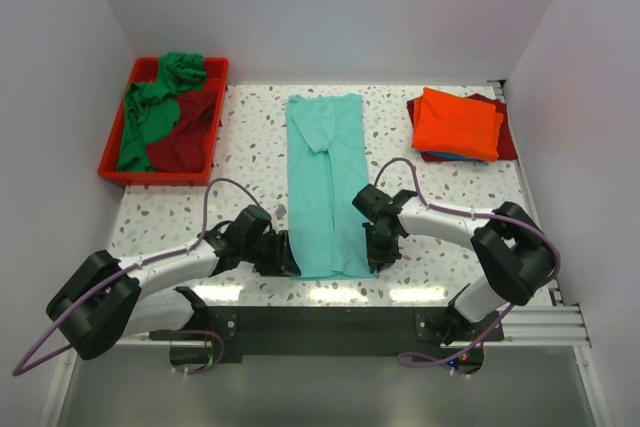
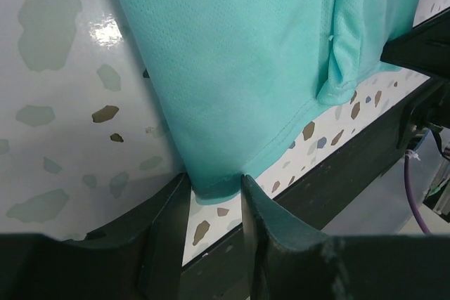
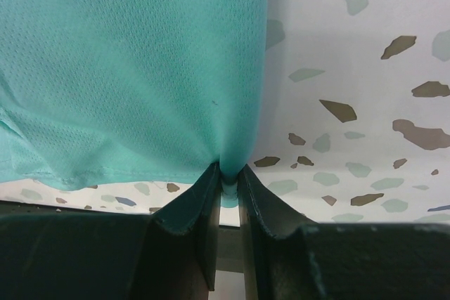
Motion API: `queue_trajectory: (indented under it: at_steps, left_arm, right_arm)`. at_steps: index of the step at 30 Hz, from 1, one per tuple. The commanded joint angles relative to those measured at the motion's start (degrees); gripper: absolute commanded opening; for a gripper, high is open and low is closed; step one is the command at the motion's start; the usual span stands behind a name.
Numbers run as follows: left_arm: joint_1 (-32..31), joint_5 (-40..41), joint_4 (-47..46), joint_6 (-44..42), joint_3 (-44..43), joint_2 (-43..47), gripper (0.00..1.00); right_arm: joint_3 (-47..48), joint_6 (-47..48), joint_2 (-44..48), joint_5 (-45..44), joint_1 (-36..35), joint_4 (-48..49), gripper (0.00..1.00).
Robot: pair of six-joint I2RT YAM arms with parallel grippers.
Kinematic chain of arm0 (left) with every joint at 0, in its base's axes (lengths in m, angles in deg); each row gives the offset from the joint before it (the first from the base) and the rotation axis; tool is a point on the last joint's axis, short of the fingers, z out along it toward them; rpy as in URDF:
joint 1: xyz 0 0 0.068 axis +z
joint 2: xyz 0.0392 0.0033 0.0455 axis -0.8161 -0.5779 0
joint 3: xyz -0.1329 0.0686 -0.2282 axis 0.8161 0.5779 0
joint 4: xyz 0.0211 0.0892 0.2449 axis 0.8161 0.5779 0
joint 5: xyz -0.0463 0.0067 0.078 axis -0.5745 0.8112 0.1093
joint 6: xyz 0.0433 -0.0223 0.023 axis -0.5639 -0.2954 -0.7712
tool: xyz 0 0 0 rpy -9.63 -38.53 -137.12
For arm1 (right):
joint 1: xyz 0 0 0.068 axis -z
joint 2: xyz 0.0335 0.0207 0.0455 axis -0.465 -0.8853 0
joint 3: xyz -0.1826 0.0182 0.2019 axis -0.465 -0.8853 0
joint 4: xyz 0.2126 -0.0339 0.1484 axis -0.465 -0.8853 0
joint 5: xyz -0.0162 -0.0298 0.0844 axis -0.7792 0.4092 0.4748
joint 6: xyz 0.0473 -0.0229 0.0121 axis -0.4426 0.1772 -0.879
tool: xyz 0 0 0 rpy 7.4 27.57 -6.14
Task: Fold and stack the t-shirts
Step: Fold the tshirt
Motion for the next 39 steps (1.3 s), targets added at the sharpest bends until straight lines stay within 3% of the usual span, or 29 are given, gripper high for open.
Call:
queue_trajectory:
  at_steps: [1, 10, 14, 18, 29, 39]
  left_arm:
    - [-0.6, 0.9, 2.1, 0.7, 1.6, -0.4, 0.39]
    - [-0.7, 0.0, -0.6, -0.1, 1.1, -4.0, 0.13]
    - [-0.7, 0.9, 0.3, -0.2, 0.4, -3.4, 0.0]
    - [-0.6, 2.3, 1.5, -0.3, -0.3, -1.9, 0.0]
    - [-0.6, 9.5, 7.2, -0.3, -6.8, 2.0, 0.0]
    - [-0.2, 12.7, 9.3, -4.5, -14.8, -3.4, 0.0]
  right_arm:
    - [-0.9, -1.1, -2.6, 1.2, -0.6, 5.4, 0.19]
    - [-0.6, -1.5, -1.9, 1.2, -0.6, 4.8, 0.18]
    - [-0.2, -1.6, -1.5, 1.4, -0.6, 4.3, 0.09]
    - [-0.2, -1.9, 0.2, 1.5, -0.5, 3.4, 0.0]
    - [7.0, -2.1, 4.8, -3.8, -0.6, -5.3, 0.0]
    - [16.2, 0.7, -0.8, -6.9, 0.8, -8.4, 0.0]
